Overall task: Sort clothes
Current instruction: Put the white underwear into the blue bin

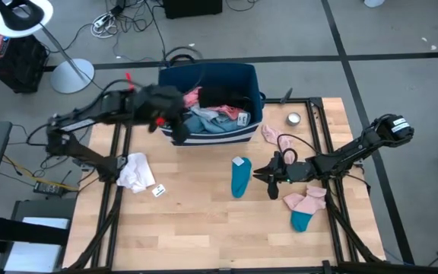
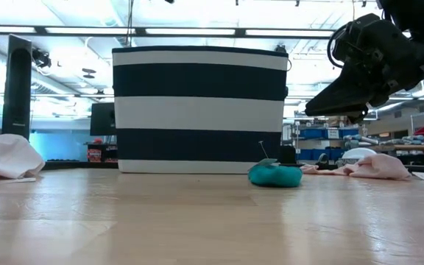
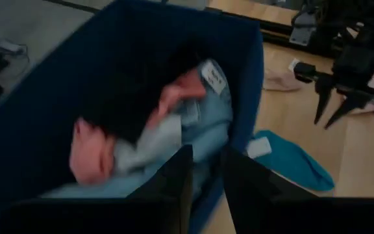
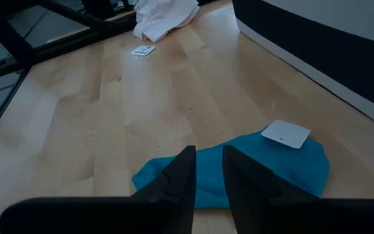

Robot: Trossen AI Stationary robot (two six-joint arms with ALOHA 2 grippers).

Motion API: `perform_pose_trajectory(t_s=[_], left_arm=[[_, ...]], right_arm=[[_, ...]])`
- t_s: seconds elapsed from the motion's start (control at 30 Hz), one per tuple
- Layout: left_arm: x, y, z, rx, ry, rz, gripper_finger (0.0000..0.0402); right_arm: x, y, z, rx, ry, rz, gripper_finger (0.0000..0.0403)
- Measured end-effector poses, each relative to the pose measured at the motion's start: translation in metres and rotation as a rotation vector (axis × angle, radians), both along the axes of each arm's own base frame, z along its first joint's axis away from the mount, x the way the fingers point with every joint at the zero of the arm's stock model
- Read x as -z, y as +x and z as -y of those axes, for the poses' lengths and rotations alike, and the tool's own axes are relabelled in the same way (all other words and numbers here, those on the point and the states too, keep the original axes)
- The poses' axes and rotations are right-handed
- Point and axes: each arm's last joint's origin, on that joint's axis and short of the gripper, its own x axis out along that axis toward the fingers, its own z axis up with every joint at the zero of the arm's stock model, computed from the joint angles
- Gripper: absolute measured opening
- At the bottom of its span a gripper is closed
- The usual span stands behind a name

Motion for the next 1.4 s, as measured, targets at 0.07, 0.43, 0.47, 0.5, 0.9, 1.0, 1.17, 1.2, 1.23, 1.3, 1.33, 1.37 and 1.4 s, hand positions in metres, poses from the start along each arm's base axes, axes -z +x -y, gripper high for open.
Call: perform_pose_trajectory(t_s=[0.07,0.43,0.47,0.5,0.9,1.0,1.17,1.2,1.23,1.3,1.33,1.37,1.4], left_arm=[[0.009,-0.012,0.009,-0.022,-0.038,0.006,0.0084],[0.078,-0.073,0.039,-0.219,-0.264,-0.057,0.0083],[0.083,-0.078,0.041,-0.238,-0.277,-0.059,0.0083],[0.088,-0.082,0.042,-0.257,-0.289,-0.061,0.0083],[0.164,-0.119,0.046,-0.461,-0.365,-0.217,0.0083],[0.184,-0.123,0.046,-0.488,-0.386,-0.266,0.0083],[0.203,-0.128,0.047,-0.501,-0.414,-0.338,0.0083],[0.206,-0.129,0.047,-0.504,-0.413,-0.345,0.0083],[0.208,-0.129,0.047,-0.505,-0.413,-0.349,0.0083],[0.211,-0.129,0.047,-0.502,-0.422,-0.358,0.0083],[0.212,-0.129,0.047,-0.501,-0.426,-0.361,0.0083],[0.212,-0.129,0.047,-0.501,-0.426,-0.362,0.0083],[0.212,-0.129,0.047,-0.502,-0.428,-0.360,0.0084]], right_arm=[[0.000,0.000,0.000,0.000,0.001,0.000,0.0077],[0.000,0.000,0.000,0.001,0.001,0.001,0.0077],[0.000,0.000,0.000,0.001,0.001,0.001,0.0077],[0.000,0.000,0.000,0.001,0.001,0.001,0.0077],[0.000,0.000,0.000,0.001,0.000,0.001,0.0077],[0.000,0.000,0.000,0.005,0.009,0.002,0.0077],[0.000,0.000,0.000,0.007,0.014,0.003,0.0077],[0.000,0.000,0.000,0.007,0.014,0.003,0.0077],[0.000,0.000,0.000,0.007,0.014,0.003,0.0077],[0.000,0.000,0.000,0.007,0.014,0.003,0.0077],[0.000,0.000,0.000,0.007,0.014,0.003,0.0077],[0.000,0.000,0.000,0.007,0.015,0.003,0.0077],[0.000,0.000,0.000,0.007,0.015,0.003,0.0077]])
